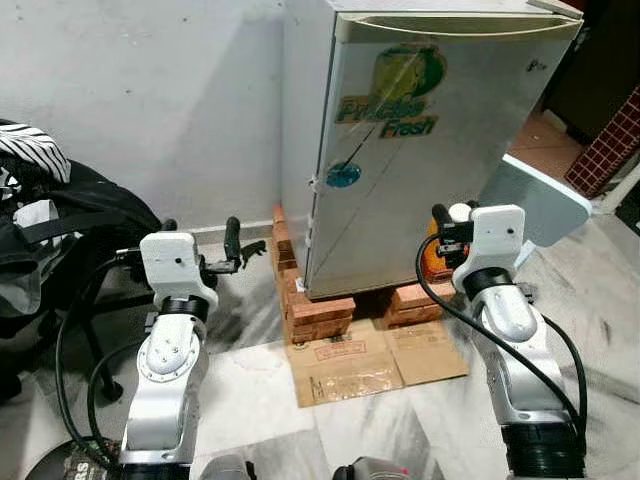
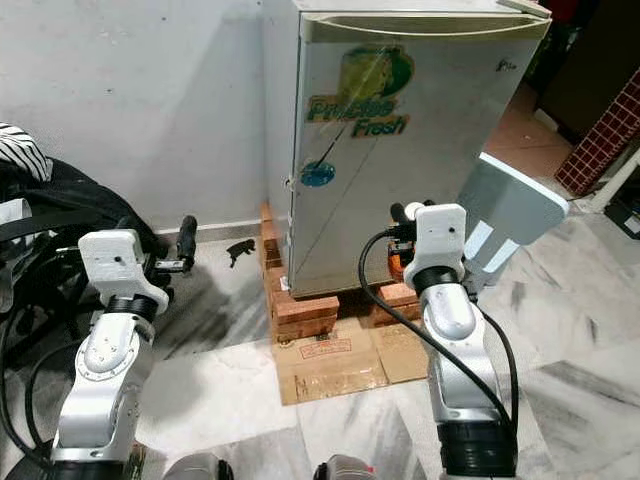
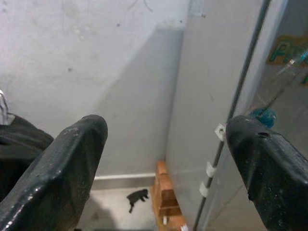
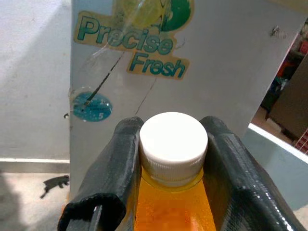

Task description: Restocking fridge

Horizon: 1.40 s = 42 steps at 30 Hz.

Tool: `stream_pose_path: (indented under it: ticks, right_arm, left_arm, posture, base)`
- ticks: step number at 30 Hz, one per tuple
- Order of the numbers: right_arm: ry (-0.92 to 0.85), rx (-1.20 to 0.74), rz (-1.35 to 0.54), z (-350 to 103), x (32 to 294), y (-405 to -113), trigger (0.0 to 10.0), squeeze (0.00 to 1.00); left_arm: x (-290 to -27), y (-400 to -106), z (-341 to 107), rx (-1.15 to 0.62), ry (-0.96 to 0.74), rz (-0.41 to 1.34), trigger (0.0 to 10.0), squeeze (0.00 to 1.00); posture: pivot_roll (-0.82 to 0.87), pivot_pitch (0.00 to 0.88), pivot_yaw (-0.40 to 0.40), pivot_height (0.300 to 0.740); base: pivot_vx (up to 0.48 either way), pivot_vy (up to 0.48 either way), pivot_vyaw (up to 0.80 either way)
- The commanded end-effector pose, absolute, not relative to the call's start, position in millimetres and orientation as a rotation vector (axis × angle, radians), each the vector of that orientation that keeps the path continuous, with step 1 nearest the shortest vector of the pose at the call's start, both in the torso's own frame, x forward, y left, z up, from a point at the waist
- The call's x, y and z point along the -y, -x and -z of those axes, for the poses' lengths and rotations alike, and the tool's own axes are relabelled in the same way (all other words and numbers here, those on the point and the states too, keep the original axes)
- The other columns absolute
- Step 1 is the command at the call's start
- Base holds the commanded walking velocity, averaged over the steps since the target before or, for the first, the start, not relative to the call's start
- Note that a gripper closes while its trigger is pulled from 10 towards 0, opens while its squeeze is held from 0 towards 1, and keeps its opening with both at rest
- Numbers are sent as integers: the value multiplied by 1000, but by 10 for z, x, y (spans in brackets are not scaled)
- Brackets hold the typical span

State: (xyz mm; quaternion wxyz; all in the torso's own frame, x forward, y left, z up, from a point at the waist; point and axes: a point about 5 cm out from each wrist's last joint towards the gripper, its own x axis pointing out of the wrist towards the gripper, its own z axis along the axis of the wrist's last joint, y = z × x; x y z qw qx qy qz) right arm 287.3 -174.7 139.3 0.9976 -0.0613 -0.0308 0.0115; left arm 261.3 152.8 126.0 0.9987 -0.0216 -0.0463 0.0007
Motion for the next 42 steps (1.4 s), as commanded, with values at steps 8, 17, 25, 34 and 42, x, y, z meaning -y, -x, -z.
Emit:
stream_pose_path:
  ticks: [8,17,25,34,42]
  right_arm:
    - [109,94,38,-1441,1832,-2759,10000,0]
    - [126,93,46,-1458,1873,-2731,10000,0]
    - [123,97,43,-1473,1840,-2746,10000,0]
    - [117,85,56,-1465,1841,-2737,10000,0]
    - [113,71,59,-1449,1840,-2720,10000,0]
  left_arm:
    - [-1445,-2660,-1305,77,66,86,10000,0]
    - [-1394,-2652,-1309,64,93,106,10000,0]
    - [-1385,-2645,-1314,55,83,122,10000,0]
    - [-1340,-2621,-1309,47,88,160,10000,0]
    - [-1304,-2605,-1327,50,91,191,10000,0]
  posture:
    - [-16,68,4,740]
    - [-27,93,4,740]
    - [-19,98,2,740]
    - [-22,107,5,740]
    - [-24,114,8,740]
  base:
    - [391,68,-670]
    - [361,314,0]
    - [291,382,0]
    - [29,0,-316]
    - [360,203,-52]
